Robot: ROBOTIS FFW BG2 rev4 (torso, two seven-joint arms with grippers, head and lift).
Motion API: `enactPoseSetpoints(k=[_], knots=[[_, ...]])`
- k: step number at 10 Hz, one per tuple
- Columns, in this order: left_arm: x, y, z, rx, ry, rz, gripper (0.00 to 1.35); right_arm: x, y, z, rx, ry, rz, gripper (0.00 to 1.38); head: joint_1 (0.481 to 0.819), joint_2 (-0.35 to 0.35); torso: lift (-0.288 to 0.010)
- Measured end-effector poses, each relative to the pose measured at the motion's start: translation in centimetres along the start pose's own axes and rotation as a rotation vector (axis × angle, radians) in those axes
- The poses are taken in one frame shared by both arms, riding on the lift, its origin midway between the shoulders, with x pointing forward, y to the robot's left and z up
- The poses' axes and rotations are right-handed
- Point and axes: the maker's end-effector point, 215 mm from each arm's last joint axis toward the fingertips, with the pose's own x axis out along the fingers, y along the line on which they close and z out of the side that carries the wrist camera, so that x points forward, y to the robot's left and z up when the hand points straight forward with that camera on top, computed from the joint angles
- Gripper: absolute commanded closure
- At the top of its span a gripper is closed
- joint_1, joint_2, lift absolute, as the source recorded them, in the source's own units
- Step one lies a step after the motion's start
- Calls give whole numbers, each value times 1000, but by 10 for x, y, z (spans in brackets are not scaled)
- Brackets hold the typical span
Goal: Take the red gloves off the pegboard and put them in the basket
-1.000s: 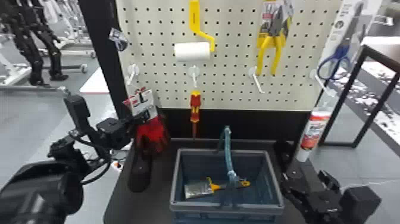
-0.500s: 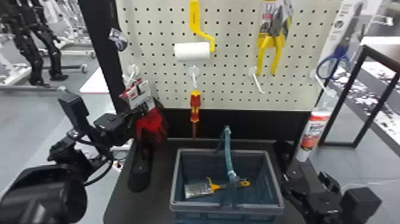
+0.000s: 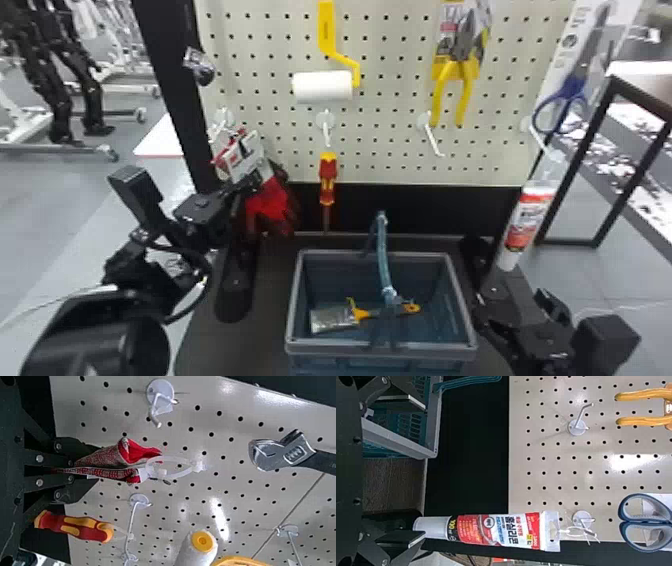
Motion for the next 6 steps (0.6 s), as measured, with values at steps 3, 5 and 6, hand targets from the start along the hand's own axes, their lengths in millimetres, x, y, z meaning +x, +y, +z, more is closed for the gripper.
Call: enactPoseSetpoints(k=[3, 5, 6], knots=[[1, -16, -7, -140, -64, 29, 1214, 0, 0, 0, 2, 0, 1, 167, 549, 0, -100], [4, -32, -13, -247, -102, 29, 1214, 0, 0, 0, 1, 0, 1, 167, 549, 0, -100], [5, -40, -22, -310, -107, 38, 1214, 0, 0, 0, 1, 0, 1, 167, 549, 0, -100]])
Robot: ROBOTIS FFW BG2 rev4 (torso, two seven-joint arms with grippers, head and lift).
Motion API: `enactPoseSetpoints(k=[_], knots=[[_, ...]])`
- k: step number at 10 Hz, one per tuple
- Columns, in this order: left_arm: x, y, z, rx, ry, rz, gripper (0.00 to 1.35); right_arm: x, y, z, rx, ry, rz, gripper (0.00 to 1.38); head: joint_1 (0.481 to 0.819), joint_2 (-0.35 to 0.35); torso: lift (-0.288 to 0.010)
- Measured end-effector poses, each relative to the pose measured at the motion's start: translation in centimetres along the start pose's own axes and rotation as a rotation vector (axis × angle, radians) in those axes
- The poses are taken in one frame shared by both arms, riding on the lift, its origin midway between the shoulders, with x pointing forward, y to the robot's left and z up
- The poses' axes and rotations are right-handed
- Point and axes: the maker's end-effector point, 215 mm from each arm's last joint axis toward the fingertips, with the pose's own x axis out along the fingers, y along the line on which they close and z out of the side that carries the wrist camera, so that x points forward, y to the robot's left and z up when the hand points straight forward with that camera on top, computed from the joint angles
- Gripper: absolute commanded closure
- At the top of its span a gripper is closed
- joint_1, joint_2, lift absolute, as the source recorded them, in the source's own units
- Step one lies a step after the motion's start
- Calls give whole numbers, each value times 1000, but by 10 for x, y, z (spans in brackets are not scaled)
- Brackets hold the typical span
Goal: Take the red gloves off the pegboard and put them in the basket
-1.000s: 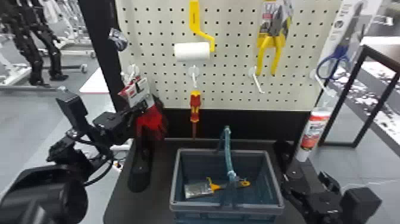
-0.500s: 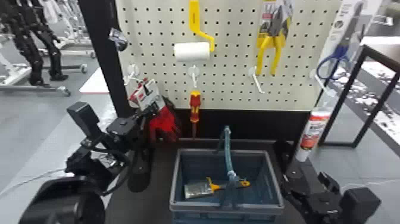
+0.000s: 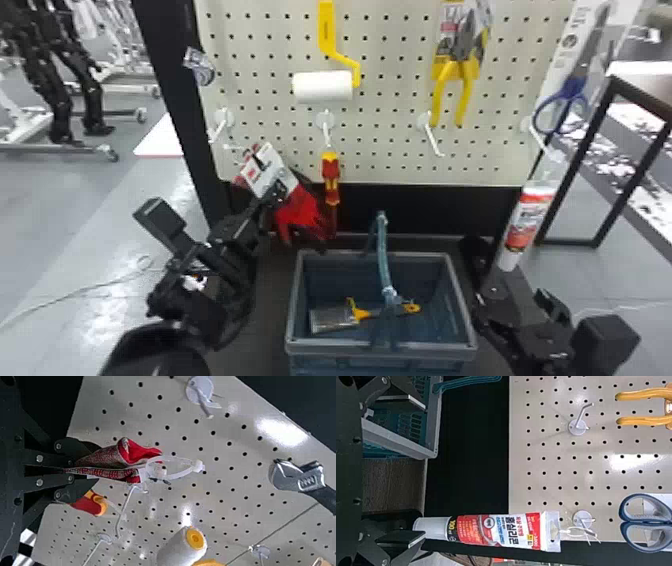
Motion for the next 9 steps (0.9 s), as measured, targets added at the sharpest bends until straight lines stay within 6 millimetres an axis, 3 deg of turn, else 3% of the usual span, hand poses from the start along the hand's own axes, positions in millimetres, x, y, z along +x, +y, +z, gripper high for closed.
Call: enactPoseSetpoints(k=[4, 9], knots=[[-16, 0, -59, -217, 35, 80, 1214, 0, 0, 0, 2, 0, 0, 167, 549, 0, -100], [-6, -20, -117, -376, 107, 18, 1214, 0, 0, 1, 4, -2, -1, 167, 549, 0, -100]])
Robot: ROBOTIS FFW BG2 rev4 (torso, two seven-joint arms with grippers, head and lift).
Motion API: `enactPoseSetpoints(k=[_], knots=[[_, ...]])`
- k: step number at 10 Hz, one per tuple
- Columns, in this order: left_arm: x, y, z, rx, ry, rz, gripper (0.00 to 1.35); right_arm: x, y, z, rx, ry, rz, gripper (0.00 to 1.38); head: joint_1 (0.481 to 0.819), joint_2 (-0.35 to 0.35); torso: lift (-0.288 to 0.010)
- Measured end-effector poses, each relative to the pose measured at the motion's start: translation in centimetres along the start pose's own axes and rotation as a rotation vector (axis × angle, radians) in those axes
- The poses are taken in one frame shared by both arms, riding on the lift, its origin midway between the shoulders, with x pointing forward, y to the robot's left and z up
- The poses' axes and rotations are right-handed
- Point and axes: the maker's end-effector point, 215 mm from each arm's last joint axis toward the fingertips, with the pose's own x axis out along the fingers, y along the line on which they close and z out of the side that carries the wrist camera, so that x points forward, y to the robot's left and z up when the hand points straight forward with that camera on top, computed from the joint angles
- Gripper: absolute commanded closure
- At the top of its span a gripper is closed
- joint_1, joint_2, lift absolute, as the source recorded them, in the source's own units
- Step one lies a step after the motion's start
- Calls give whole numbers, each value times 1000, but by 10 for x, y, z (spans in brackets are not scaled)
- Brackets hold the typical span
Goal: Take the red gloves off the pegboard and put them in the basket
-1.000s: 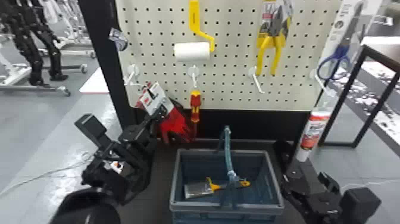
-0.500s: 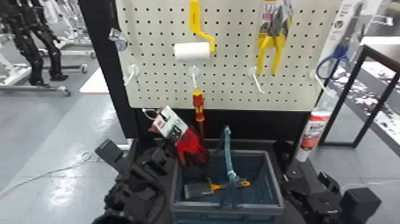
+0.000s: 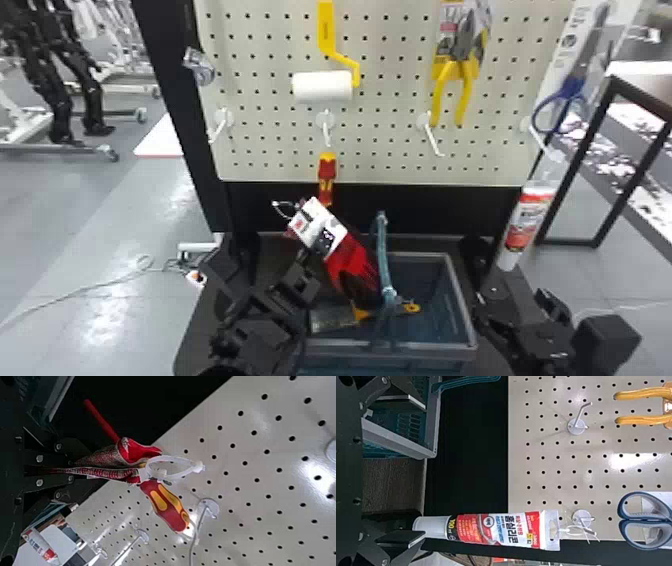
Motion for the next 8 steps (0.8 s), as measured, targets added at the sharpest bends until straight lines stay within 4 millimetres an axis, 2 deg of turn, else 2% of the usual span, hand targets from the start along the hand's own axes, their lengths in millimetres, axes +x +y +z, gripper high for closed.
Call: enactPoseSetpoints(k=[4, 8], knots=[[6, -5, -45, -88, 74, 7, 1214, 1, 1, 1, 0, -4, 1, 167, 549, 0, -100], [-2, -1, -69, -122, 84, 51, 1214, 2, 2, 1, -2, -4, 10, 167, 549, 0, -100]])
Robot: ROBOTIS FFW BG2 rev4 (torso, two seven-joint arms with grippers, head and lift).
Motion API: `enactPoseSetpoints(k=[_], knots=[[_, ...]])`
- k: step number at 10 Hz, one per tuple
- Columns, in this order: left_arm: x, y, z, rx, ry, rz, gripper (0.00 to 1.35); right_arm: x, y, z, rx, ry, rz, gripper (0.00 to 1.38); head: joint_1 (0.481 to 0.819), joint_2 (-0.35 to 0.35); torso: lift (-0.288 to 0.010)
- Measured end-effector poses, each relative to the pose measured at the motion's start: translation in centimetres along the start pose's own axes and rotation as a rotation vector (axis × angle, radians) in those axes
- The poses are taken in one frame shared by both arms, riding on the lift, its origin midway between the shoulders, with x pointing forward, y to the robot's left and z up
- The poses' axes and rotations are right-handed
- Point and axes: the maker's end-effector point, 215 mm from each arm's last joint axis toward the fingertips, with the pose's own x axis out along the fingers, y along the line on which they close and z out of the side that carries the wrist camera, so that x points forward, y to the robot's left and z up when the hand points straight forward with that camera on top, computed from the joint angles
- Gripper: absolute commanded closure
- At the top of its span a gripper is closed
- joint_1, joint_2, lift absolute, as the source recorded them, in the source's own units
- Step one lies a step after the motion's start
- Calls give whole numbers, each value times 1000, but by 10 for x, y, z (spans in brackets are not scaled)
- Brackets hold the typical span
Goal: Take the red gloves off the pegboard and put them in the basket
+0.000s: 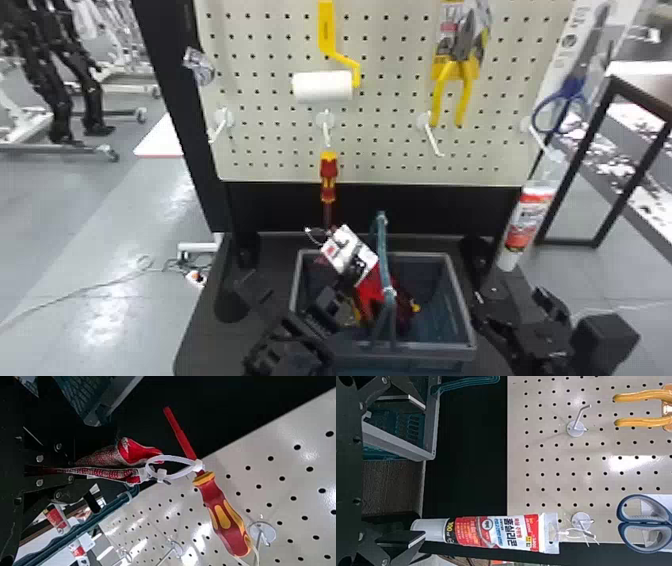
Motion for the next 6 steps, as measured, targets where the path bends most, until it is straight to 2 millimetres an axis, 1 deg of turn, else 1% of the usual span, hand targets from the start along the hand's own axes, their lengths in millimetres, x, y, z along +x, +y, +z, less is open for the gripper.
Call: enactPoseSetpoints(k=[1, 2, 3, 4, 6], knots=[[-1, 0, -3, -6, 2, 4, 1170, 0, 0, 0, -1, 0, 2, 167, 549, 0, -100], [-2, 0, -4, -8, 6, 5, 783, 0, 0, 0, -2, 1, 3, 167, 549, 0, -100], [-2, 1, -4, -7, 7, 6, 314, 0, 0, -1, -3, 2, 3, 167, 549, 0, -100], [-2, 1, -3, -4, 7, 5, 59, 0, 0, -1, -2, 3, 3, 167, 549, 0, -100], [-1, -1, -1, 11, 8, -1, 171, 0, 0, -1, -1, 3, 3, 167, 549, 0, -100]])
